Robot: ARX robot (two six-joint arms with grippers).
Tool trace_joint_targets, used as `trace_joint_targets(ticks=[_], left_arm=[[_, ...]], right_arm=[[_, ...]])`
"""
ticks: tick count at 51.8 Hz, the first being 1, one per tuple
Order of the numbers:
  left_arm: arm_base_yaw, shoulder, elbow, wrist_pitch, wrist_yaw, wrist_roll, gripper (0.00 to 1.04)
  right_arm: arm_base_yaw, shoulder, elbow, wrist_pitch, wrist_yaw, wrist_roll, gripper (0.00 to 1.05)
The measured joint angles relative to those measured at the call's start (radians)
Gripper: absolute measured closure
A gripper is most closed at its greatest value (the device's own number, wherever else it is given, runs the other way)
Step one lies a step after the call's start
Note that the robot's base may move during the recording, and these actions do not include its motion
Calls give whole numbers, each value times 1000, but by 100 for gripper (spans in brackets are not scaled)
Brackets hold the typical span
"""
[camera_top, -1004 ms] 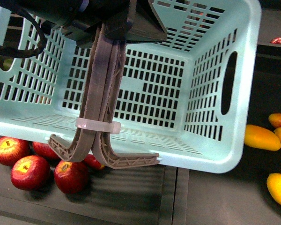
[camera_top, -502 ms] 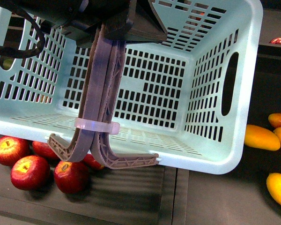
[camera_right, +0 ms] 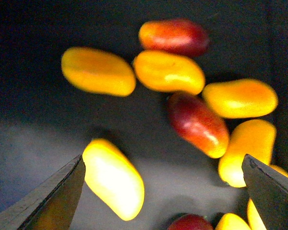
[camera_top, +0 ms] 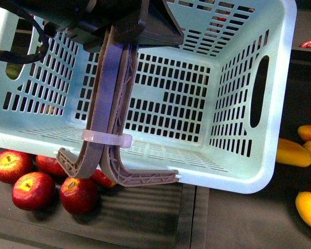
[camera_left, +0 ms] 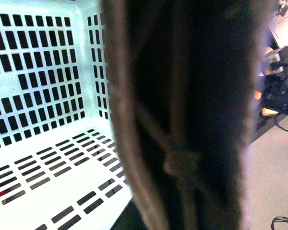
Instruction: Pick mango and avocado into basket
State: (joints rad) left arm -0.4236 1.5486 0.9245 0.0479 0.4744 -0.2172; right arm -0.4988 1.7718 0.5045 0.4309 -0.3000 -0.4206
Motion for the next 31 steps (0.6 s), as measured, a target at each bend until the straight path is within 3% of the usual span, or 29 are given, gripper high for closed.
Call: trace_joint_targets(ticks=[15,31], left_arm=[[0,0,0,0,-3,0,100],[0,0,0,0,-3,0,100]], right_arm=[[-13,375,90,29,-103,-291,8],[-43,566,186,64,-148,-366,8]])
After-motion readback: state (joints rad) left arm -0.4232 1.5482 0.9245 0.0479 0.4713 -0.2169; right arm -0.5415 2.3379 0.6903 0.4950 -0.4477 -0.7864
